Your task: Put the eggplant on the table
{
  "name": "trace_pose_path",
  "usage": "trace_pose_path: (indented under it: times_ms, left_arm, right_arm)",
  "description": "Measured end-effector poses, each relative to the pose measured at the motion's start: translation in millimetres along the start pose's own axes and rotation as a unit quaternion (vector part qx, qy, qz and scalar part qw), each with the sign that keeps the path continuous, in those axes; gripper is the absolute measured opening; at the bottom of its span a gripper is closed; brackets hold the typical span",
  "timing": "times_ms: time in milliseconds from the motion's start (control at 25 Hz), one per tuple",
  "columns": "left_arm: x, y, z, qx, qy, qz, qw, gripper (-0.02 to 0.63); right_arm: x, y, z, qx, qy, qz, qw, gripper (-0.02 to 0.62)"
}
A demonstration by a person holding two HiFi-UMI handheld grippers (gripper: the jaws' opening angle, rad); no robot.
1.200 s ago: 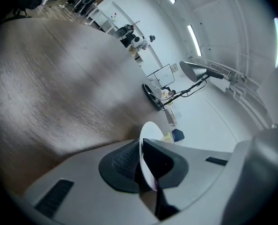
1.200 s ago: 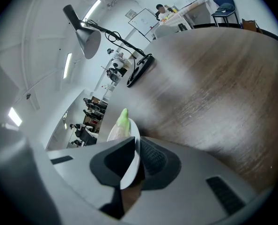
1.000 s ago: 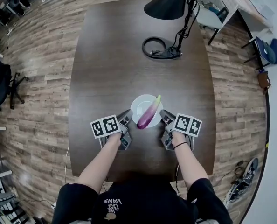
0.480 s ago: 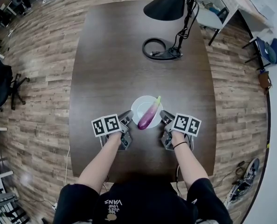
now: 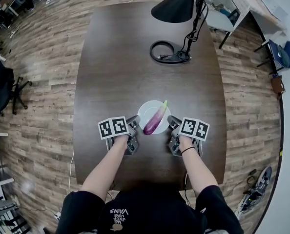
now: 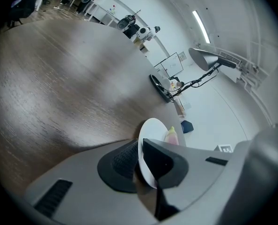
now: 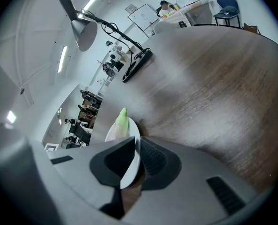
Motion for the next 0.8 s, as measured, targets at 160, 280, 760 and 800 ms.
trace_pose_path:
  times_ms: [160,280,760,800]
  left_arm:
    - [-0.3,-0.4,-2.3,-0.002,-0.008,0.0,1.0,0.028]
    - [1.5,1.1,-1.5,-0.008,-0.014,0.002,0.9999,0.029]
    - [2.5,7.3,-3.3,-0.008,-0.028,-0.006,0.9996,0.083]
    - [3.8,7.5,-3.2,-0.007,-0.028,-0.006,0.9996,0.087]
  right_arm:
    - [-0.8,0.1,0.2,0.006,0.007,0.002,1.0,0.035]
    - [0.4,0.8,0.8,0.012,0.015,0.002,1.0,0.035]
    - [1.6,6.4,7.6,0.021,0.051,0.009,0.998,0.113]
    - [1.6,7.0,7.9,0.022,0.053,0.008,0.998,0.119]
Point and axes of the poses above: the fingertips, and each gripper's own axes: y backward along the fingers, z to its left, x out of its underside, the point moved 5 cm from there along y, backward along the fingers, and after that the axes turned 1 degree about z, right-handed, at the moved point
